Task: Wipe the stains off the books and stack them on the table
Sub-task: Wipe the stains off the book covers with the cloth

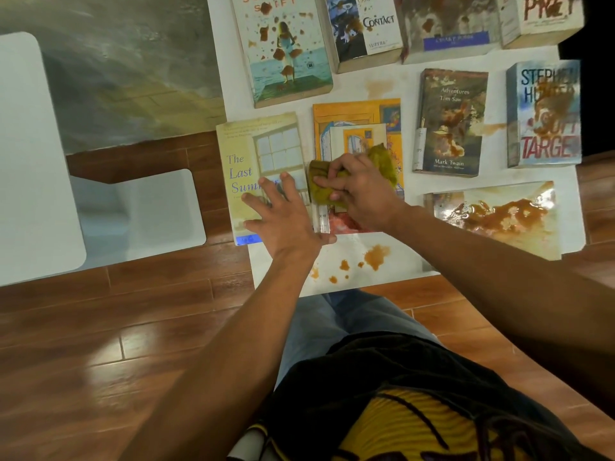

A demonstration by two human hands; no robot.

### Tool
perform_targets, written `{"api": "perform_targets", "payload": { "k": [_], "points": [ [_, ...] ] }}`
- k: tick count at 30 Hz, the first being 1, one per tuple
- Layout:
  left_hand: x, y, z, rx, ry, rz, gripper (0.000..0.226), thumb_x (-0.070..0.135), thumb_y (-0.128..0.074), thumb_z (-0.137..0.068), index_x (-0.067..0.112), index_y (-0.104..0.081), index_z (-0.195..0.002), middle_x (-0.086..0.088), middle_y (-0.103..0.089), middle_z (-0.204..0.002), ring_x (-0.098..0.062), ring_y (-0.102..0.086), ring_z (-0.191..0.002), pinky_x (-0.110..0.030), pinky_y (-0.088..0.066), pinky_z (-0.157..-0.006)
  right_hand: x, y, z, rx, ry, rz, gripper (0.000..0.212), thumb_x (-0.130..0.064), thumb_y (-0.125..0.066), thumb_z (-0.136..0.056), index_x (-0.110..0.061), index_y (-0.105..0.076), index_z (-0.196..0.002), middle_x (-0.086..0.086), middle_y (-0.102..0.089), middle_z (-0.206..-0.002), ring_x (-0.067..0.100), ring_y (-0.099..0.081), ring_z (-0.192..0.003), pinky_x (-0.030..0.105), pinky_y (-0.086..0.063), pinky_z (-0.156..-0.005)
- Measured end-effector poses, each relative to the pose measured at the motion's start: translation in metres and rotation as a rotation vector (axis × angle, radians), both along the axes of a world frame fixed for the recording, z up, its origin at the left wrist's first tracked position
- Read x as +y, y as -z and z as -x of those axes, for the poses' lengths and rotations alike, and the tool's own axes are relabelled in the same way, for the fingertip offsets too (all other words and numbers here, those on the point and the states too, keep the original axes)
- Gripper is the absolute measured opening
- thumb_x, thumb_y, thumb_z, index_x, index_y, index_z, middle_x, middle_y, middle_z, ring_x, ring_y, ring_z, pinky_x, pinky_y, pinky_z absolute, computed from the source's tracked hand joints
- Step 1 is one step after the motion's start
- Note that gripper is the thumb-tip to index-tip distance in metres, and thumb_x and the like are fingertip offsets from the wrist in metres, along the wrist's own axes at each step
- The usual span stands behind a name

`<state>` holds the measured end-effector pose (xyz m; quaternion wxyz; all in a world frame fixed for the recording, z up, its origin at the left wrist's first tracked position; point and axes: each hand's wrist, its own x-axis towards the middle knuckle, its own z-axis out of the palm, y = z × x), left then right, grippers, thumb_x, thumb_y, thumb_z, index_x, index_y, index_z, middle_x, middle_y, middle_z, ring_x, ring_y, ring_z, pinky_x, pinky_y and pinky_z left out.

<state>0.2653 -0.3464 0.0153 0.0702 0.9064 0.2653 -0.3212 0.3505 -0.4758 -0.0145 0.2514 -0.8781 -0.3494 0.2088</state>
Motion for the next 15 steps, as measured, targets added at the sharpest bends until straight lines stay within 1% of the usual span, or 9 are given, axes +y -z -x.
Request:
{"api": "perform_targets", "payload": {
  "k": [3,5,6,8,9,11,13,15],
  "points": [
    [0.002,-0.001,0.001,-0.003,0.003,-0.008,0.141,0.077,-0.078,-0.06,0.018,0.006,-0.157,-0.018,0.0,-0.162,-0.051,-0.007,-0.147,-0.063,-0.037,-0.106,-0.003,0.003,0.012,0.0,-0.027,-0.044,0.029,-0.014,-0.062,-0.089,-0.013,-0.075,-0.116,0.011,-0.059,-0.104,0.038,-0.049,-0.101,0.032,-0.035,-0.093],
    [0.003,0.0,0.003,0.0,0.013,-0.015,0.141,0.079,-0.076,-0.059,0.019,0.005,-0.157,-0.016,-0.001,-0.162,-0.049,-0.008,-0.147,-0.061,-0.038,-0.105,-0.004,0.001,0.017,0.002,-0.041,-0.055,0.028,-0.013,-0.064,-0.088,-0.012,-0.075,-0.113,0.011,-0.059,-0.101,0.036,-0.049,-0.101,0.032,-0.036,-0.094],
    [0.003,0.0,0.003,0.002,0.017,-0.02,0.141,0.081,-0.075,-0.059,0.02,0.006,-0.157,-0.016,-0.001,-0.162,-0.049,-0.009,-0.147,-0.061,-0.039,-0.105,-0.004,-0.001,0.018,0.013,-0.045,-0.044,0.027,-0.01,-0.066,-0.088,-0.012,-0.075,-0.113,0.012,-0.058,-0.103,0.035,-0.049,-0.101,0.033,-0.037,-0.094],
    [0.004,0.001,0.004,0.006,0.024,-0.027,0.141,0.083,-0.073,-0.058,0.02,0.006,-0.156,-0.015,-0.001,-0.162,-0.048,-0.009,-0.147,-0.06,-0.04,-0.105,-0.005,-0.009,0.02,0.078,-0.03,0.038,0.029,-0.006,-0.068,-0.088,-0.014,-0.074,-0.115,0.014,-0.056,-0.114,0.03,-0.047,-0.107,0.033,-0.04,-0.091],
    [0.004,0.001,0.004,0.007,0.025,-0.029,0.142,0.084,-0.073,-0.058,0.02,0.006,-0.156,-0.014,-0.002,-0.162,-0.048,-0.01,-0.147,-0.059,-0.04,-0.104,-0.005,-0.011,0.022,0.1,-0.019,0.071,0.03,-0.006,-0.066,-0.088,-0.016,-0.073,-0.116,0.014,-0.054,-0.118,0.027,-0.046,-0.11,0.032,-0.039,-0.09],
    [0.005,0.0,0.004,0.007,0.025,-0.03,0.142,0.085,-0.072,-0.057,0.02,0.005,-0.156,-0.014,-0.002,-0.161,-0.048,-0.01,-0.147,-0.058,-0.041,-0.103,-0.007,-0.01,0.026,0.113,0.001,0.074,0.029,-0.009,-0.06,-0.091,-0.019,-0.073,-0.115,0.012,-0.053,-0.121,0.025,-0.045,-0.11,0.034,-0.041,-0.089],
    [0.005,-0.001,0.003,0.003,0.019,-0.019,0.141,0.083,-0.073,-0.057,0.02,0.004,-0.156,-0.014,-0.001,-0.161,-0.048,-0.009,-0.147,-0.058,-0.041,-0.103,-0.008,-0.006,0.03,0.106,0.009,0.043,0.028,-0.01,-0.058,-0.092,-0.019,-0.074,-0.114,0.011,-0.054,-0.117,0.023,-0.044,-0.106,0.037,-0.043,-0.089],
    [0.004,-0.001,0.001,0.002,0.014,0.002,0.141,0.079,-0.077,-0.057,0.019,0.004,-0.156,-0.015,0.0,-0.161,-0.05,-0.007,-0.147,-0.06,-0.041,-0.105,-0.01,0.001,0.034,0.065,0.005,-0.027,0.024,-0.01,-0.066,-0.092,-0.017,-0.076,-0.113,0.007,-0.056,-0.11,0.016,-0.037,-0.097,0.032,-0.041,-0.086]
  ]
}}
